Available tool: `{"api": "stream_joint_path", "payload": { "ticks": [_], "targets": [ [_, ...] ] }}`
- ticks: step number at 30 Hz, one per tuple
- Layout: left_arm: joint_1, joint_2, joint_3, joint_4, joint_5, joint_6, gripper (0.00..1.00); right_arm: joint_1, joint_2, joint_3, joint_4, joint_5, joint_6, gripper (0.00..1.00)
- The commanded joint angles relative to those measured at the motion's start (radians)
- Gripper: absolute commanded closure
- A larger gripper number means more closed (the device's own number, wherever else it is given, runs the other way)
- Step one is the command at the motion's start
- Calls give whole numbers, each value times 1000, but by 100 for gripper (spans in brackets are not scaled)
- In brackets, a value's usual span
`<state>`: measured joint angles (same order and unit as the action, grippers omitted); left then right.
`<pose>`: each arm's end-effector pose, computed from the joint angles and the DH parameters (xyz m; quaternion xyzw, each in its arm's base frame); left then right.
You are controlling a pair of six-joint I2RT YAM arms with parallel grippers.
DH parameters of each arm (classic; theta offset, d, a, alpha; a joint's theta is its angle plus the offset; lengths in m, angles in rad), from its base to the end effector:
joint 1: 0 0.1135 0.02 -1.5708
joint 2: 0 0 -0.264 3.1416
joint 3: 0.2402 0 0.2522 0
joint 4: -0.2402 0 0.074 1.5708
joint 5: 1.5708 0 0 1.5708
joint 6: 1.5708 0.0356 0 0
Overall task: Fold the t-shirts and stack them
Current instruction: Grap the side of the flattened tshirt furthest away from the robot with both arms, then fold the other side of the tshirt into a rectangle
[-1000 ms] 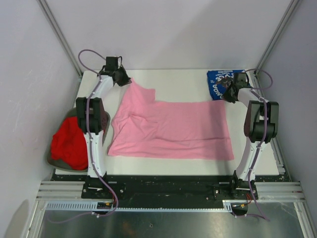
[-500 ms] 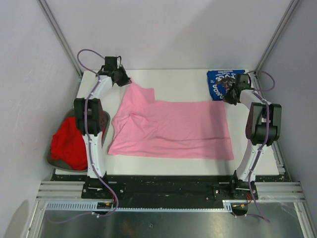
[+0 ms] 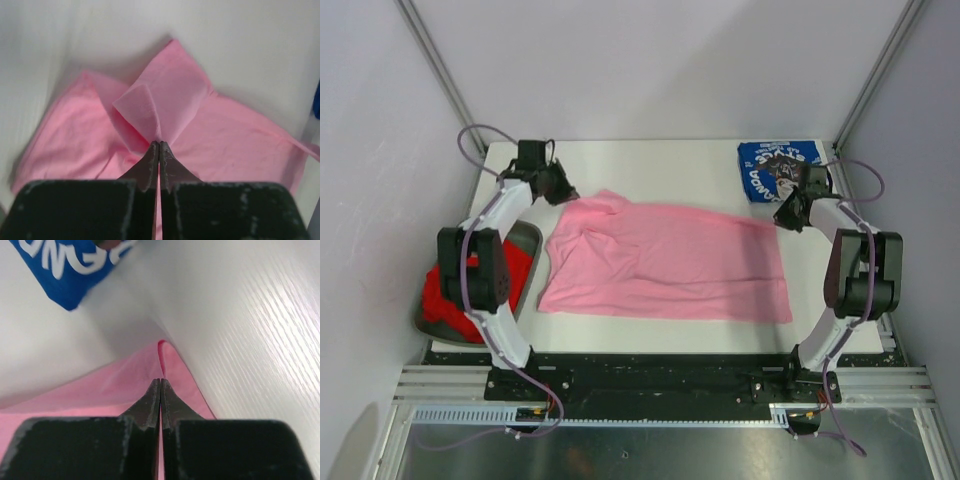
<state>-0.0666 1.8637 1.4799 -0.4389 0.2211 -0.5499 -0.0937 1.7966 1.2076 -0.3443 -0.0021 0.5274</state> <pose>0.4183 -0.0357 0.2505 -0.1823 0.9079 -0.2080 0.3149 0.3797 -0.0356 0.1965 0.2899 0.9043 0.0684 0.3058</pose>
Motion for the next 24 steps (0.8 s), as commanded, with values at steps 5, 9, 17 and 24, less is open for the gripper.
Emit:
{"api": "stream_joint_path", "payload": {
  "ticks": [5,9,17,24],
  "targets": [
    [-7,-335,-328,20,-68,-16,100,-5,-194,-155,-50,68,27,100],
    [-7,-452,-430,26,-80,-16,100,-20,-243,-218,-64,73,28,100],
    [-8,-584,-517,26,-96,-24,100,-60,-310,-286,-74,46,19,100],
    [-6,-580,-452,31,-86,-19,100,-73,-333,-285,-52,1,26,100]
  ]
}}
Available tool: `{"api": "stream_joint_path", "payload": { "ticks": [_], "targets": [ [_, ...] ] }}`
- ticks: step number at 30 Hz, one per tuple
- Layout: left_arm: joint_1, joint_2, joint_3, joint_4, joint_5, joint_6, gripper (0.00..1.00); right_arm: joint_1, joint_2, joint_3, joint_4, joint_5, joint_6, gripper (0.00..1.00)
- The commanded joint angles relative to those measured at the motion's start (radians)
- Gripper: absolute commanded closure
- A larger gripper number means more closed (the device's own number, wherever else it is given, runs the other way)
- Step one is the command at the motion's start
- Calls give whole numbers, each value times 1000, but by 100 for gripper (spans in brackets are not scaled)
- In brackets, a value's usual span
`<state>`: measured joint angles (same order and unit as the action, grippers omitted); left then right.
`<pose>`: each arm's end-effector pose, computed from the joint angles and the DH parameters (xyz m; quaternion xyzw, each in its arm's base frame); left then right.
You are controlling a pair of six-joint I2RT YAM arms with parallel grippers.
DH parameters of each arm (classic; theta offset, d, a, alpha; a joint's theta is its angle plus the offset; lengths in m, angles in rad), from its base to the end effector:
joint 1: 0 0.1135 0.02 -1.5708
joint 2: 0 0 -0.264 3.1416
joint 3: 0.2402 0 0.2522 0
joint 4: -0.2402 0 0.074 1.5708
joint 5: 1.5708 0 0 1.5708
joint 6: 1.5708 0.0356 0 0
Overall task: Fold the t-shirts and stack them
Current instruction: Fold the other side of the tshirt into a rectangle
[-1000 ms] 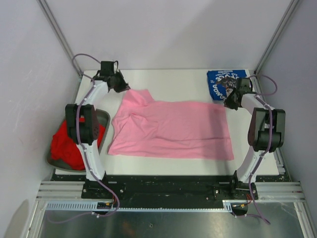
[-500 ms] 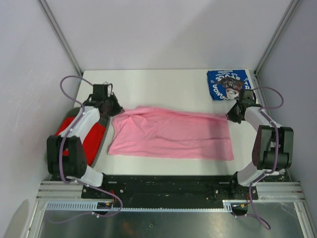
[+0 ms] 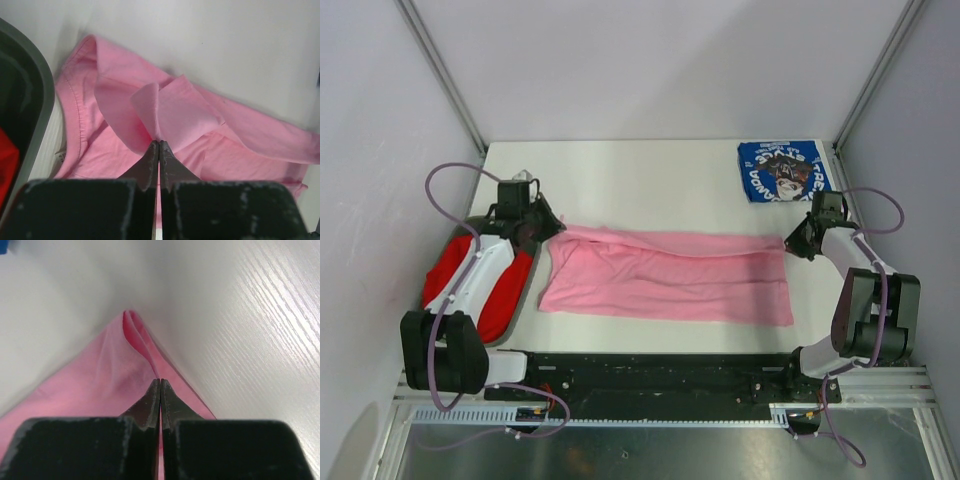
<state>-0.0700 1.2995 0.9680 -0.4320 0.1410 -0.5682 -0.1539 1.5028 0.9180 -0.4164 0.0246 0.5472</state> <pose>0.2783 -0.0245 0.2693 -0.1993 0.8959 -0.1844 0.3517 0.2949 -0.0466 0.1994 0.3328 0.9001 0.0433 0.2778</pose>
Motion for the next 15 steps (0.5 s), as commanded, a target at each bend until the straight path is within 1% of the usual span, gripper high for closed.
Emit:
{"api": "stream_joint_path", "payload": {
  "ticks": [1,6,9,12,15],
  "targets": [
    [-2,-9,83,25,-2,2,100,-14,-37,10,23,-37,8,100],
    [4,12,165,24,5,3,100,-17,-30,29,23,-68,16,100],
    [9,13,184,23,18,2,100,-19,-34,35,15,-79,16,100],
    [11,-17,146,23,25,1,100,-22,-38,35,-12,-80,13,100],
    [12,-70,64,23,27,-8,100,-22,-48,7,-28,-83,9,100]
  ]
}}
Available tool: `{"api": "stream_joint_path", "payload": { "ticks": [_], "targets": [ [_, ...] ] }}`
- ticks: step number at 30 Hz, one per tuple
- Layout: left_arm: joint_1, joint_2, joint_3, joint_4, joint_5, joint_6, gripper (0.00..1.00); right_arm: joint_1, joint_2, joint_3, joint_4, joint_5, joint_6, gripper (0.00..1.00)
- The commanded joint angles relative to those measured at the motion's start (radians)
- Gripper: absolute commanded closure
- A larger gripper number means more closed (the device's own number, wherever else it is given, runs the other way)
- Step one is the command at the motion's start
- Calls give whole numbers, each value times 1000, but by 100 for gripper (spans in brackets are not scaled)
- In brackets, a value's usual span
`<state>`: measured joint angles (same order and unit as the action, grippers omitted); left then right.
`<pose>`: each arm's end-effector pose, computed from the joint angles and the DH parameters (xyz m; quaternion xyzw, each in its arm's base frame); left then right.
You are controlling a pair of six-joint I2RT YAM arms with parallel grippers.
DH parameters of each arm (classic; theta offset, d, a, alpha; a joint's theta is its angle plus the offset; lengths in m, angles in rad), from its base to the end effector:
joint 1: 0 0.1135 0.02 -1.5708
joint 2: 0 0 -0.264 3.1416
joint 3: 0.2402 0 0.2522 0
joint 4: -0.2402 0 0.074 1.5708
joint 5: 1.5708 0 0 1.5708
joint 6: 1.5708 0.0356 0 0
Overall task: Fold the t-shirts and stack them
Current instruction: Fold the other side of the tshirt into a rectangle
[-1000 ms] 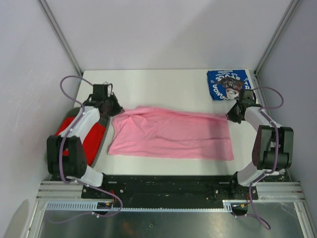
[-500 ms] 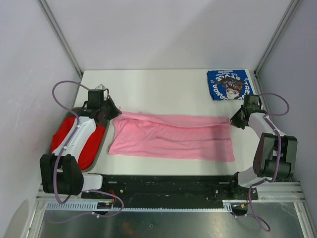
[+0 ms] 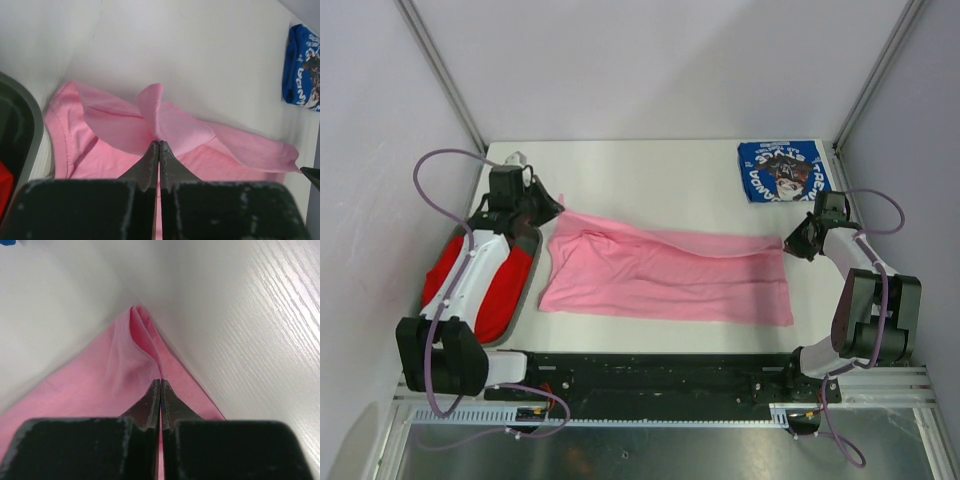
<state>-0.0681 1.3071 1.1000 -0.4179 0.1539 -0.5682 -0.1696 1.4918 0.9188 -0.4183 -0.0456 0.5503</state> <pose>0.2907 -0.0253 0.3128 -0.1857 0.8687 -0.2071 0.4099 0.2935 -0.0486 0.2026 0.3314 0.8990 0.0755 0.2763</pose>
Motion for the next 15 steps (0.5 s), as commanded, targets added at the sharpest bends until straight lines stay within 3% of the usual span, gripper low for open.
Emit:
{"api": "stream_joint_path", "payload": {
  "ticks": [1,9,15],
  "targets": [
    [10,-97,-97,9,11,-8,100,-7,-44,-9,-27,-11,6,100],
    [8,-164,-308,10,0,-38,100,-22,-77,-125,-22,24,-6,100],
    [7,-174,-327,10,-71,-40,100,-23,-87,-156,-10,44,-10,100]
  ]
}}
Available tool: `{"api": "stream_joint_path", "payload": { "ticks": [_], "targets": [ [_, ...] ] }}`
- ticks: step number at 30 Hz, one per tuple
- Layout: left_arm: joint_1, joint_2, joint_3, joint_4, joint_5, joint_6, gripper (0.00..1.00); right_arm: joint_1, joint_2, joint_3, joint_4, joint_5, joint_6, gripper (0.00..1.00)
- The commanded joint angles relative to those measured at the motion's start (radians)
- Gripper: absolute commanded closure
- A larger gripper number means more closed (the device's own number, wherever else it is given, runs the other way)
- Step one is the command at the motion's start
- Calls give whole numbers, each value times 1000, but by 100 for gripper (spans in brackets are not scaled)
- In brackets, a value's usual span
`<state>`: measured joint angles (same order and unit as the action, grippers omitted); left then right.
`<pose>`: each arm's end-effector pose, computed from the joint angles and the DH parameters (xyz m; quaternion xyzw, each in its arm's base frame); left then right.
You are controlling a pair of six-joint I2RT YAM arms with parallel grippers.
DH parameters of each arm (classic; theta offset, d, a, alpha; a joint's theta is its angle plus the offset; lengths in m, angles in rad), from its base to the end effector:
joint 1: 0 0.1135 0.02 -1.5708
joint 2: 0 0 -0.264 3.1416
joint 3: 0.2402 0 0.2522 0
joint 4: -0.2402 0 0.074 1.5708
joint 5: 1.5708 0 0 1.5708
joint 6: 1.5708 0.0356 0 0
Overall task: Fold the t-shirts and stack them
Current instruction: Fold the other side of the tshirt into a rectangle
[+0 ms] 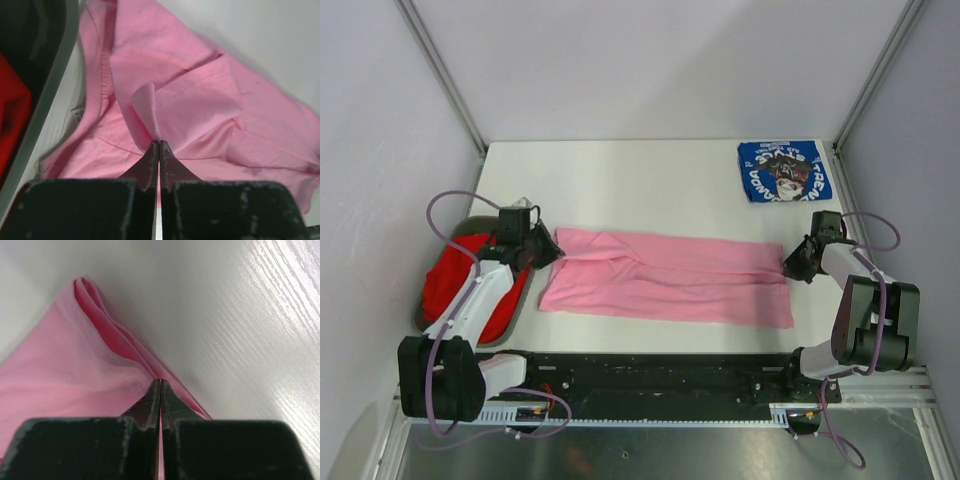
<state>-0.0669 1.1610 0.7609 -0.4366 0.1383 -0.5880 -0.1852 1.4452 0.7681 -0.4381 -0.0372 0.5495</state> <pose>0.2361 -0.0207 0.2344 -0.2159 0.9061 -0.1762 0.3182 0.2594 -0.0473 0.1703 0.3459 0.9105 0.0587 0.2188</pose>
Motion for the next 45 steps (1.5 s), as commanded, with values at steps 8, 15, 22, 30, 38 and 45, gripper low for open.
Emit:
{"api": "stream_joint_path", "payload": {
  "ticks": [8,15,22,30,38,45],
  "targets": [
    [9,-122,35,21,-112,-28,100,-22,-73,18,-1,37,-16,100],
    [8,-187,26,-10,-121,-29,100,-31,-100,32,-41,37,-21,100],
    [9,-200,-31,-14,-98,-44,100,-31,-109,19,-56,62,-27,100],
    [8,-192,-89,-13,-82,-62,100,-31,-104,-3,-47,76,-33,100],
    [9,-208,-107,-14,-101,-71,100,-31,-123,-21,-48,72,-36,100],
    [9,-207,-113,-14,-98,-75,100,-30,-154,-50,-51,67,-31,100]
  ]
}}
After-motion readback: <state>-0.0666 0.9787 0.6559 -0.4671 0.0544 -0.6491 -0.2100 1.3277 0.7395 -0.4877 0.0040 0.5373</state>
